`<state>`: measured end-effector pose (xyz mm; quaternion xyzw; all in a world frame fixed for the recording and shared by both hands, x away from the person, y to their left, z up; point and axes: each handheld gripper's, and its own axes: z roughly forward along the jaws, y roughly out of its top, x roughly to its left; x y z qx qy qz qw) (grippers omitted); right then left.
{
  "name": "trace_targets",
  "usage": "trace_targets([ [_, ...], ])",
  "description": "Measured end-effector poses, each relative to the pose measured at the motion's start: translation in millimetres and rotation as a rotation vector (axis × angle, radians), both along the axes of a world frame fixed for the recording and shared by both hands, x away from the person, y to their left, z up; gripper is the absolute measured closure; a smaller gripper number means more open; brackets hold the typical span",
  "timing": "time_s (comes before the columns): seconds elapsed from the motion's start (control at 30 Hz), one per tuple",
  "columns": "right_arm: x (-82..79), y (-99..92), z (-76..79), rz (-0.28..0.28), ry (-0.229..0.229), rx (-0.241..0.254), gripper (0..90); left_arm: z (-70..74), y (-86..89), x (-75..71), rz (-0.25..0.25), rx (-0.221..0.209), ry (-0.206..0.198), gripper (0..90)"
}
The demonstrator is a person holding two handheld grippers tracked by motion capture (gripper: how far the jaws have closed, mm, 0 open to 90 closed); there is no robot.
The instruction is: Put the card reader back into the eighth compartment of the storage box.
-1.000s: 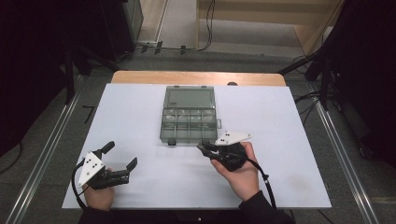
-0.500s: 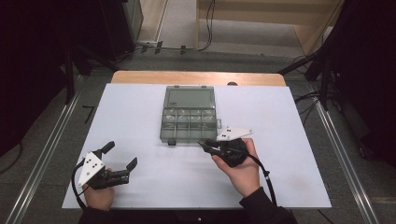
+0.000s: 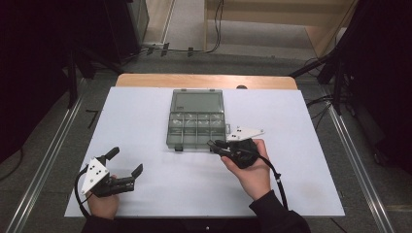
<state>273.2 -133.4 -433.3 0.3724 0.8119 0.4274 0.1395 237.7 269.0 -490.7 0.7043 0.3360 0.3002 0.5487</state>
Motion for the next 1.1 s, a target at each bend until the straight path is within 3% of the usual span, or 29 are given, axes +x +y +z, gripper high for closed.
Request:
trace_targets([
  [1.1,25.9,-8.0,2.0,-0.038,0.012,-0.001,71.4,0.0,-0.2,0.3,-0.002,0.001,0.001,2.3],
])
